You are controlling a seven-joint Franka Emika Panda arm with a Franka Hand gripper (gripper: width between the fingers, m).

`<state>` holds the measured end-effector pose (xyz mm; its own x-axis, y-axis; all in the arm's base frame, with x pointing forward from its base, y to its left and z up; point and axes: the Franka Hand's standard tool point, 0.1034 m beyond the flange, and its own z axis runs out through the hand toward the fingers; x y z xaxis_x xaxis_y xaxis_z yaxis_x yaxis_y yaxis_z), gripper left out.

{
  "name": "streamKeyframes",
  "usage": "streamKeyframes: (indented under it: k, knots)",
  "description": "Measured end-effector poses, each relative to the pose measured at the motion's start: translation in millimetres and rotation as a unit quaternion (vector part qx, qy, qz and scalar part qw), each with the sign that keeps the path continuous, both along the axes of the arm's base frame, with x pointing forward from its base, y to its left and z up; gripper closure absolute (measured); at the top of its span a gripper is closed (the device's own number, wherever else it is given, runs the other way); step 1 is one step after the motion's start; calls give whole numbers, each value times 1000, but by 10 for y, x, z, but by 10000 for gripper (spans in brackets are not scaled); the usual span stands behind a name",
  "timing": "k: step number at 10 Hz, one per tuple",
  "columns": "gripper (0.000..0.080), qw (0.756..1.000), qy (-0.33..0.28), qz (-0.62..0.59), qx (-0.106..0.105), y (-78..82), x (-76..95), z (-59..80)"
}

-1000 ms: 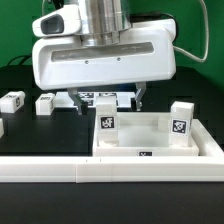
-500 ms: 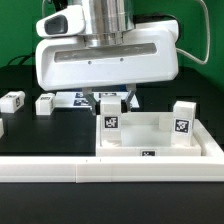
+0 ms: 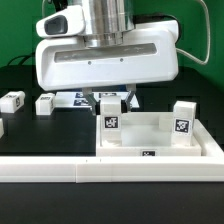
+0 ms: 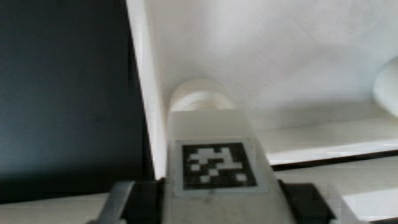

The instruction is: Assemble square table

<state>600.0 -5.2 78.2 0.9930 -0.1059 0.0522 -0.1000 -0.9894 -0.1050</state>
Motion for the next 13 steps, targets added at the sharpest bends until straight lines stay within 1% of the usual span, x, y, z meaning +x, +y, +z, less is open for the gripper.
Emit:
streamKeyframes:
  k: [1, 3, 6, 9, 10, 11, 12, 13]
  knots:
    - [507, 998, 2, -59, 8, -1, -1, -7]
    - [506, 985, 3, -169, 26, -21, -19, -18]
    - [506, 953, 7, -300, 35, 58, -4, -20]
    - [506, 891, 23, -450, 47, 112, -14, -32]
    - [506, 858, 30, -510, 53, 146, -17, -36]
    - [506, 833, 38, -550, 56, 171, -14, -41]
    - [506, 817, 43, -571, 60, 175, -9, -40]
    - [506, 818, 44, -570, 59, 174, -7, -37]
